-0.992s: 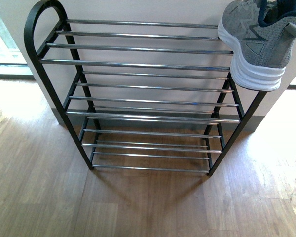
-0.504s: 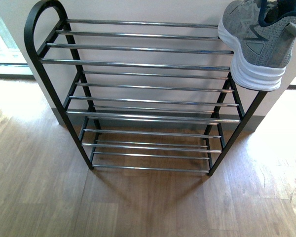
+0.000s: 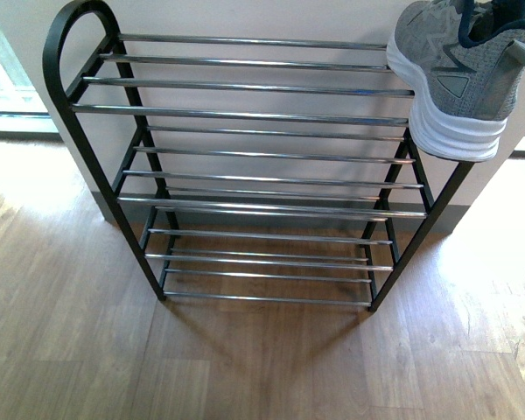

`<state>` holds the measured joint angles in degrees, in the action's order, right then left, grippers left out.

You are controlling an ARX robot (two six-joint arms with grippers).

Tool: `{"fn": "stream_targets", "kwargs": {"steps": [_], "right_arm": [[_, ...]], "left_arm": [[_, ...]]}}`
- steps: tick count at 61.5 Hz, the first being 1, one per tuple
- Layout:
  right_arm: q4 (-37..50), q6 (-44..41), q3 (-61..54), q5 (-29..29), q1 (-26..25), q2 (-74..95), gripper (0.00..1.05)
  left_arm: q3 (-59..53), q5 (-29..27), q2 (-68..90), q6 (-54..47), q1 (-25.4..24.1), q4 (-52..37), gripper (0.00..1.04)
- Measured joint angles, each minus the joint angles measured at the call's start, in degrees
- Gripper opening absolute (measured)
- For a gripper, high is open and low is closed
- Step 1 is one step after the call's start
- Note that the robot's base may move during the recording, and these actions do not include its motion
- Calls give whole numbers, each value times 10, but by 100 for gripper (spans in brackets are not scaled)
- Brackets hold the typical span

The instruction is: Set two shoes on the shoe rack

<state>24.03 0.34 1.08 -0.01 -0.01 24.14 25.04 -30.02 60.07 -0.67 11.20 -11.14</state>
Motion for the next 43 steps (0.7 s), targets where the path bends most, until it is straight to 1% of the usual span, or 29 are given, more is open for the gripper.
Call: {"fn": "stream_targets", "kwargs": {"steps": [24, 43], "right_arm": [[-87, 0, 0, 0, 0, -89, 1], [-132, 0, 0, 0, 0, -134, 1]], "left_arm": [[0, 0, 0, 0, 0, 0, 1], [0, 0, 0, 0, 0, 0, 1]]}}
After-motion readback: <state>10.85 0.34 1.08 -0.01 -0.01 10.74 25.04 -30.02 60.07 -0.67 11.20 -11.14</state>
